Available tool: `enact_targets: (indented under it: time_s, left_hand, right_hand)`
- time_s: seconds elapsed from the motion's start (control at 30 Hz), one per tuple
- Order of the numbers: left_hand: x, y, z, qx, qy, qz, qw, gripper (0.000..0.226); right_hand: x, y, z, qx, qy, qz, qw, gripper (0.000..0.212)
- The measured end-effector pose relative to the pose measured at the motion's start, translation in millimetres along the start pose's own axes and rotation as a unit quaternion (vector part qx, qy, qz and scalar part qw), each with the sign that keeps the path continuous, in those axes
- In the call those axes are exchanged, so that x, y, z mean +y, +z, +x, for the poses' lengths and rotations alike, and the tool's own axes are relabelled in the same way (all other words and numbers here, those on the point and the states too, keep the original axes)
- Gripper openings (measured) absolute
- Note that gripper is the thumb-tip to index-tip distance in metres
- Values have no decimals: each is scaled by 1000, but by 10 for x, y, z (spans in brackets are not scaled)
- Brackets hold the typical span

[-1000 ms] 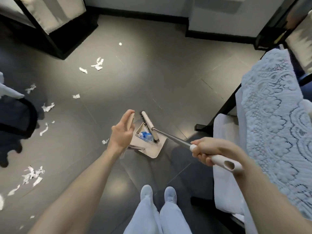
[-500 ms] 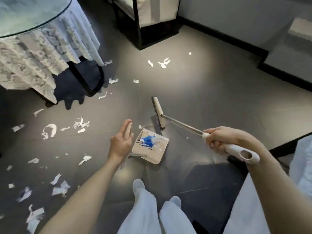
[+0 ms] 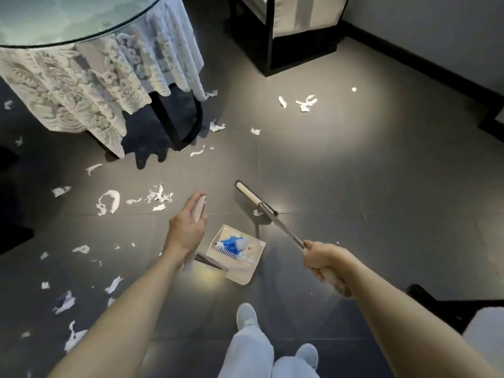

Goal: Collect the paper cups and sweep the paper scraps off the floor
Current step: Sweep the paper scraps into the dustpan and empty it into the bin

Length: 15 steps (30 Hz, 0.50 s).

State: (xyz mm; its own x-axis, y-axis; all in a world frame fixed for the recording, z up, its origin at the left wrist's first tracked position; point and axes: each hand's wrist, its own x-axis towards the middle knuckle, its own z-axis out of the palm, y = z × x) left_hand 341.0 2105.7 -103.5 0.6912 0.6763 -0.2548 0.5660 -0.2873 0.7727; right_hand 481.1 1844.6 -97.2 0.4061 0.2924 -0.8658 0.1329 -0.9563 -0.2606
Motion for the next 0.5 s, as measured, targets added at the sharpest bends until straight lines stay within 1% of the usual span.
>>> enact_targets:
  time_s: [0.07, 0.13, 0.2, 0.27, 0.33, 0.5]
  left_hand:
    - [-18, -67, 173, -8, 4, 3, 1000, 50]
    - [-3, -82, 273, -19, 12, -3, 1000, 52]
    - [47, -58, 303, -34, 16, -9, 999, 53]
    - [98, -42, 279, -46, 19, -11, 999, 53]
    - [114, -41, 209, -48, 30, -13, 998, 52]
    - [110, 51, -78, -71, 57, -3, 996, 51]
  right_hand:
    - [-13, 140, 54, -64, 17, 41, 997, 49]
    - [9, 265, 13, -109, 23, 55, 992, 54]
    - [105, 324, -75, -141, 37, 126, 981, 63]
    - [263, 288, -191, -152, 48, 196, 967, 66]
    - [452, 204, -342, -160, 50, 244, 955, 70]
    - [889, 127, -753, -151, 35, 301, 941, 75]
